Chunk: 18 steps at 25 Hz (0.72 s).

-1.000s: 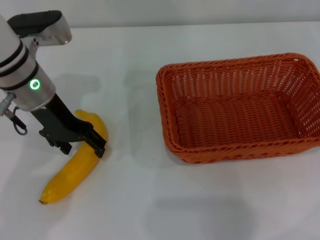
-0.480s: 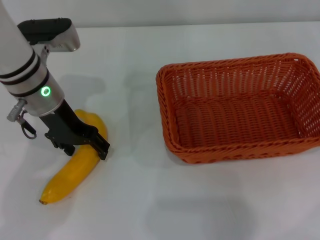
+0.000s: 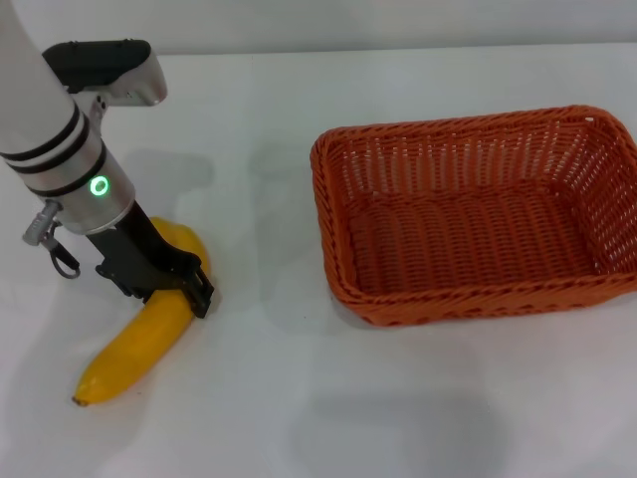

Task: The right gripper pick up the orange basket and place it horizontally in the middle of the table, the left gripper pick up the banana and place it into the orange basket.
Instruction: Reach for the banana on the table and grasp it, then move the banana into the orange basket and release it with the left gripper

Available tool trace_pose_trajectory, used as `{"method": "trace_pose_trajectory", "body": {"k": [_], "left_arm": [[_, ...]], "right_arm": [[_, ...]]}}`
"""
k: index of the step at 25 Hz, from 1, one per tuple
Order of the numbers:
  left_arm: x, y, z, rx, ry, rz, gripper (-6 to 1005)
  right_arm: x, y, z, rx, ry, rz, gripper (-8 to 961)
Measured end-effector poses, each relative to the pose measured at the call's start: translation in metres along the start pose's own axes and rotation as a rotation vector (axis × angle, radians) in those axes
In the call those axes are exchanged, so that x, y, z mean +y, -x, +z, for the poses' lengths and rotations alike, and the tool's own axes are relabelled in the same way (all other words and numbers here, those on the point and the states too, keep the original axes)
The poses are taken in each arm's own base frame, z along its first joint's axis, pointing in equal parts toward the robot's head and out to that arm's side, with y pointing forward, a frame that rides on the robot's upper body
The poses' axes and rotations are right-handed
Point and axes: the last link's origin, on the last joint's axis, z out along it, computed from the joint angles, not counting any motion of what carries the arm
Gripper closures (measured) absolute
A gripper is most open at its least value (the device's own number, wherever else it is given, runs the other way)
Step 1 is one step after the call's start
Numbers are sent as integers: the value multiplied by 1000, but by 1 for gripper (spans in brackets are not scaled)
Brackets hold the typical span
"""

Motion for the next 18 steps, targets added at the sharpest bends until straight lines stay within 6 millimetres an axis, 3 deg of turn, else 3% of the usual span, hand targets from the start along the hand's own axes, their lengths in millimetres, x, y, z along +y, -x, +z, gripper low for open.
{"method": "trace_pose_trajectory", "body": {"k": [6, 9, 10, 12, 15, 18], "left_arm": [[3, -2, 1, 8, -40, 42, 490], [3, -5, -5, 30, -48, 48, 490], [0, -11, -26, 74, -64, 62, 490], [0, -14, -37, 98, -74, 71, 491], [0, -22, -74, 161, -105, 108, 491], [17, -36, -109, 227, -110, 192, 491]], "right_arm": [[1, -1, -1, 3, 10, 4, 192], [1, -3, -3, 2, 15, 17, 192], [1, -3, -5, 0, 15, 22, 192], [0, -2, -8, -5, 16, 26, 192], [1, 0, -9, -11, 25, 29, 192], [3, 3, -8, -22, 36, 31, 192]]}}
